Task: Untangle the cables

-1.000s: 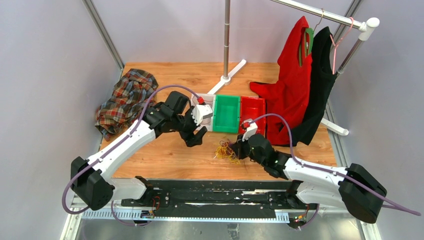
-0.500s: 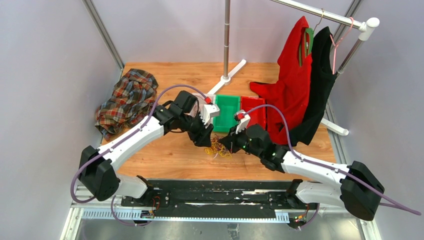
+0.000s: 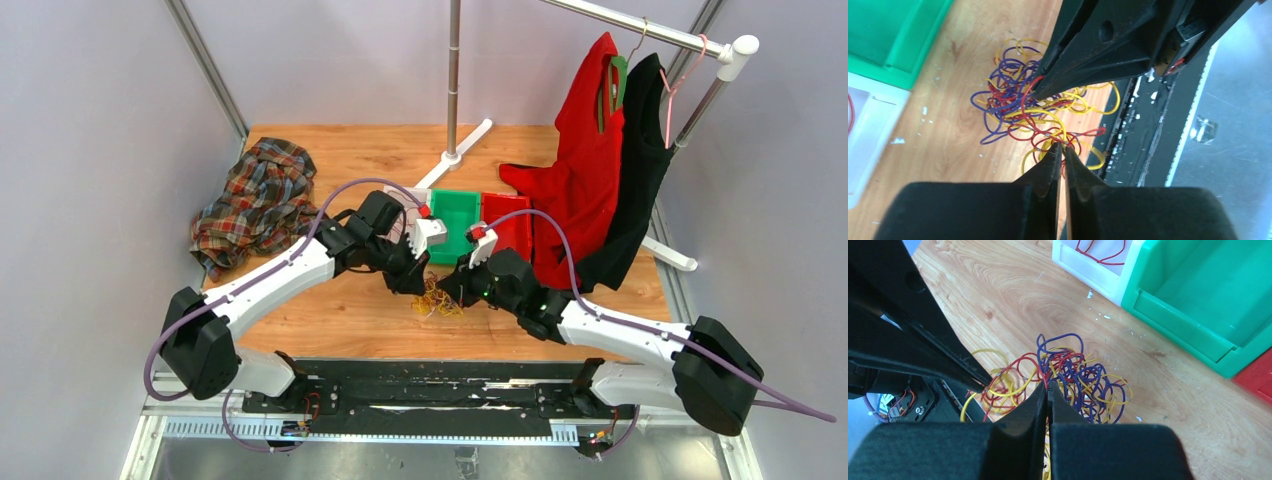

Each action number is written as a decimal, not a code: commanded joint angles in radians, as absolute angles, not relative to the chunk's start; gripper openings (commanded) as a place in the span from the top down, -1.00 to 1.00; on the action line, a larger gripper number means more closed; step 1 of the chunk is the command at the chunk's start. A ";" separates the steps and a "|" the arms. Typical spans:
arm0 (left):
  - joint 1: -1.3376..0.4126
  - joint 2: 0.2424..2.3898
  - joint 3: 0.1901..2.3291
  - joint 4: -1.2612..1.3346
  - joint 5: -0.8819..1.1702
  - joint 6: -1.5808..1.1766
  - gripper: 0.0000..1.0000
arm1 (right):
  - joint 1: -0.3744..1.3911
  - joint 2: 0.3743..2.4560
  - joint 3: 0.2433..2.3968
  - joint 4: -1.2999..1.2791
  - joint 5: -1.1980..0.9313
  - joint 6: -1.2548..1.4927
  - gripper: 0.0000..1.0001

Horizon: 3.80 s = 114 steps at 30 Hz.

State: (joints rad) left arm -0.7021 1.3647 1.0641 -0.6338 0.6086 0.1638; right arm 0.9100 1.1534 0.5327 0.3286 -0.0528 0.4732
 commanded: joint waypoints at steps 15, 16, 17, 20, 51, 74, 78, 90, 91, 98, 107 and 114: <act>-0.708 1.294 1.021 -0.555 0.265 0.271 0.99 | 0.908 1.237 0.545 0.248 -0.072 0.495 0.79; -0.708 1.296 1.019 -0.556 0.269 0.273 0.99 | 0.908 1.240 0.545 0.243 -0.071 0.493 0.74; -0.708 1.296 1.019 -0.558 0.280 0.269 0.99 | 0.908 1.242 0.546 0.241 -0.071 0.493 0.69; -0.708 1.294 1.022 -0.561 0.327 0.235 0.99 | 0.908 1.240 0.543 0.235 -0.064 0.491 0.59; -0.761 1.410 0.872 -0.395 0.297 0.281 0.70 | 0.891 1.204 0.532 0.144 -0.043 0.453 0.99; -0.755 1.261 1.114 -0.682 0.449 0.209 0.91 | 0.891 0.972 0.391 0.080 0.106 0.421 0.99; -0.770 1.283 1.015 -0.609 0.462 0.190 0.29 | 0.891 1.002 0.405 0.070 0.101 0.429 0.99; -0.841 1.390 0.907 -0.555 0.496 0.186 -0.02 | 0.891 1.047 0.385 0.095 0.117 0.470 0.99; -0.856 1.393 0.904 -0.552 0.502 0.184 -0.04 | 0.891 1.049 0.384 0.096 0.117 0.473 0.99; -0.901 1.424 0.958 -0.518 0.391 0.195 -0.01 | 0.892 1.057 0.365 0.107 0.125 0.490 0.99; -0.808 1.481 1.077 -0.517 0.518 0.207 -0.08 | 0.891 1.023 0.357 0.093 0.141 0.486 0.99; -0.832 1.514 1.041 -0.502 0.622 0.332 -0.11 | 0.891 1.013 0.360 0.108 0.124 0.492 0.99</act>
